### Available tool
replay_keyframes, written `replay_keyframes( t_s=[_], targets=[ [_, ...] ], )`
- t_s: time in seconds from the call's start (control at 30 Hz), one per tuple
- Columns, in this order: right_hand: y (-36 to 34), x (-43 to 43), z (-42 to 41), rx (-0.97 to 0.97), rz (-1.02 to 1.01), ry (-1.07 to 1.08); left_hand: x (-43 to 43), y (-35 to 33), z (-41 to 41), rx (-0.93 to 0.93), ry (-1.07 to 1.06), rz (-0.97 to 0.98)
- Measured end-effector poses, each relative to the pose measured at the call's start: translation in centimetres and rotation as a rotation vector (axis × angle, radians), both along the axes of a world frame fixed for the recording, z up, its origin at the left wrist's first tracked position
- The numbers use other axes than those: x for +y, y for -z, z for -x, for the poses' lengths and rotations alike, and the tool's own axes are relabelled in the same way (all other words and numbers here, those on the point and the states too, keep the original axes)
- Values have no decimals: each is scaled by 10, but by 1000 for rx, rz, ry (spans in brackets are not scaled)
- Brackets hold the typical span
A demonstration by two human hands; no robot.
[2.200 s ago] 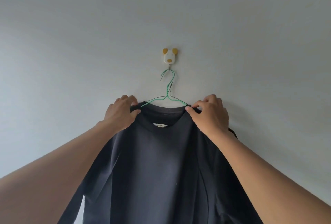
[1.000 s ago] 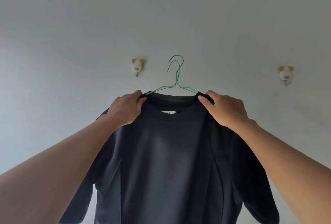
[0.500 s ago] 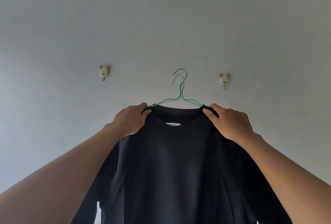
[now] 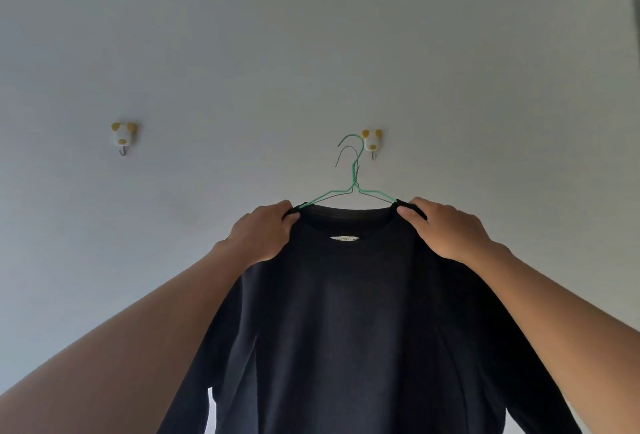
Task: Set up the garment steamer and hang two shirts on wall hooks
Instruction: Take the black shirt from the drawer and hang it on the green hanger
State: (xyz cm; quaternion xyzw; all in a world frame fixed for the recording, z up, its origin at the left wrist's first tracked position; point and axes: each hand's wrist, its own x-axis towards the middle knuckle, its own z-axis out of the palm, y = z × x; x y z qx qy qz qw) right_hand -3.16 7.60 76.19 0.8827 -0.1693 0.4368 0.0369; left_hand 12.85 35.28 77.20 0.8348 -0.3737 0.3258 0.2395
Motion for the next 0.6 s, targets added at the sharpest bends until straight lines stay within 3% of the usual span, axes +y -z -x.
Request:
replay_keyframes(
  t_s=[0.6],
  targets=[
    [-51,-169,-100,-19,-80,-50,-172,-45,-70,35,-134,28]
  ],
)
